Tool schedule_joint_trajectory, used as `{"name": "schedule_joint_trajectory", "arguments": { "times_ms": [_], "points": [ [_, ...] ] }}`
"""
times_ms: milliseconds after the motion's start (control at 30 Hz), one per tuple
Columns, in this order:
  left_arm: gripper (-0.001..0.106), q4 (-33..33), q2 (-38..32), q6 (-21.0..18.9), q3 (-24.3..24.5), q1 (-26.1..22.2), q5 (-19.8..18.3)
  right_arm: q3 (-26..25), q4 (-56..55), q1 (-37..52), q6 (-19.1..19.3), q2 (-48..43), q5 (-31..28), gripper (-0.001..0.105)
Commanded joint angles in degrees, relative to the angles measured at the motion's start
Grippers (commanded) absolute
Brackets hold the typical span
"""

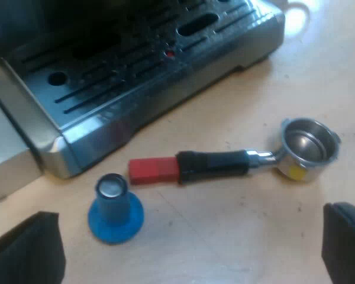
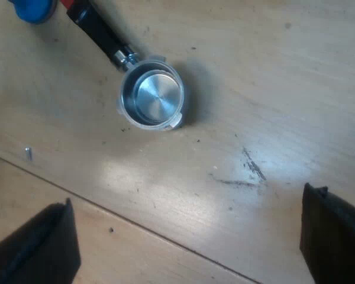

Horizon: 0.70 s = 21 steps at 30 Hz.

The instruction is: Put the handle in the coffee machine

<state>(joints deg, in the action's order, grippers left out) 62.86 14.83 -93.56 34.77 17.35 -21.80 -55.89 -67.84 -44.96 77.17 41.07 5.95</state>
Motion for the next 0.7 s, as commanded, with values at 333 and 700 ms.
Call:
{"name": "schedule_joint_trajectory", "arguments": {
  "times_ms": [333, 700],
  "points": [
    [0.091, -0.2, 0.8, 3.3, 0.4, 10.0, 0.1, -0.4, 8.2, -15.1, -22.4, 10.1, -16.1, 0.078],
    [0.091, -0.2, 3.1, 6.1, 0.4, 18.2, 0.1, -0.4, 13.7, -18.7, -34.6, 20.8, -17.8, 0.078]
  ]
}}
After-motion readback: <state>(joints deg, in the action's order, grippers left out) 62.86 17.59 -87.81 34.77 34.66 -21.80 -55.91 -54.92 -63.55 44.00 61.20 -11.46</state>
